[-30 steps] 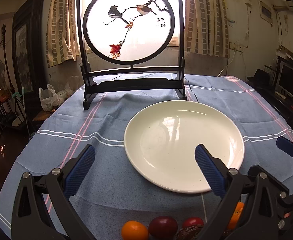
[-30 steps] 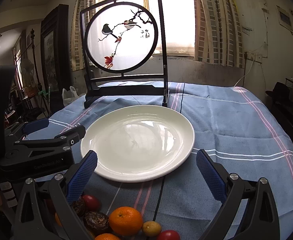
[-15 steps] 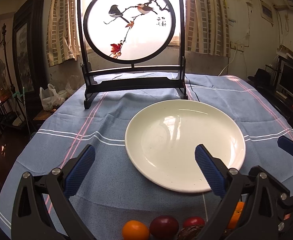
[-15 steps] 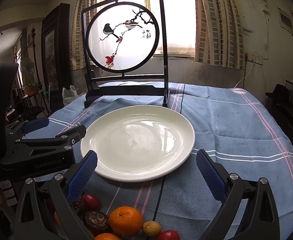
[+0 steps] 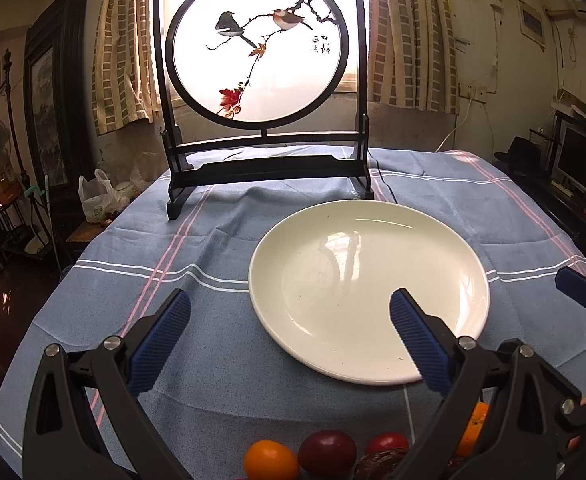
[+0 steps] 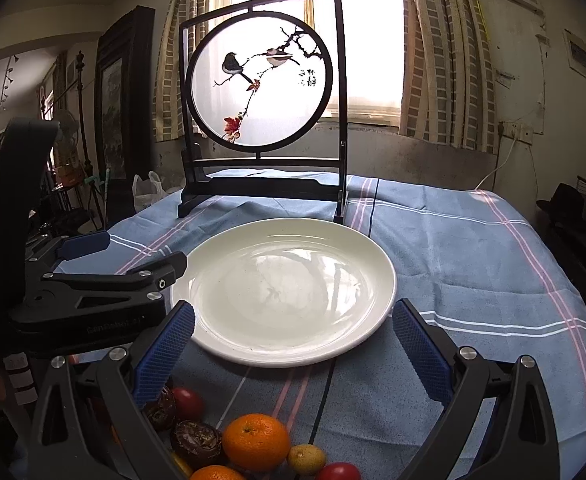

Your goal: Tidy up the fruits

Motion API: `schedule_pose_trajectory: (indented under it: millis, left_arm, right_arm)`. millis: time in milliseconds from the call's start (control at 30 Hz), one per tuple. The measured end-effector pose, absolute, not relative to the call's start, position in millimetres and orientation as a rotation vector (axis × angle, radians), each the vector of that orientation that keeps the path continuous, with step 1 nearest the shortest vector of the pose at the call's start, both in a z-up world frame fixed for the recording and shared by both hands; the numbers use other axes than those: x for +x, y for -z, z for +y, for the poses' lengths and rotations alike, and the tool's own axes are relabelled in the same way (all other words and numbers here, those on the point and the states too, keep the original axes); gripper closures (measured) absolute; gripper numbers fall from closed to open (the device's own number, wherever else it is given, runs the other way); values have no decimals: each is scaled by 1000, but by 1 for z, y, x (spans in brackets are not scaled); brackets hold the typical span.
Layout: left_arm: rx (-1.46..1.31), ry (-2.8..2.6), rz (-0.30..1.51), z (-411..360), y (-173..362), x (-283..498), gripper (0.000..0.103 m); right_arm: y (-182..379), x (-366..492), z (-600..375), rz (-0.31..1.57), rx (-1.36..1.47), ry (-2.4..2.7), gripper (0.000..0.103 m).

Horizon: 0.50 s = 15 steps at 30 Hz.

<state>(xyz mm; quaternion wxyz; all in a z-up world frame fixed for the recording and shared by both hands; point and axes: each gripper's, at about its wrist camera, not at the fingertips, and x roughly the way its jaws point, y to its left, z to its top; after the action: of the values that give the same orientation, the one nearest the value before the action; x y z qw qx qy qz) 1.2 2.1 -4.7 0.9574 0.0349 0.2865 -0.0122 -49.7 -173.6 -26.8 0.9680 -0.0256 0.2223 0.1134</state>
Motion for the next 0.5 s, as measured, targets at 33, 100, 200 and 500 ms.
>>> schedule_pose_trajectory:
  millis: [33,100,200,500]
  left_arm:
    - [73,25,579,2,5,1,5]
    - [85,24,575,1,3,-1,5]
    - [110,28,557,5,-3,-10,5]
    - [293,213,607,19,2,-85,5]
  right_arm:
    - [28,-50,-173,459,-47,-236,4]
    - [28,-48,-173,482,-40,-248,4]
    - [27,-48,-172,551,-42,-288,4]
    - [27,-112,-203,643,-153,-351,4]
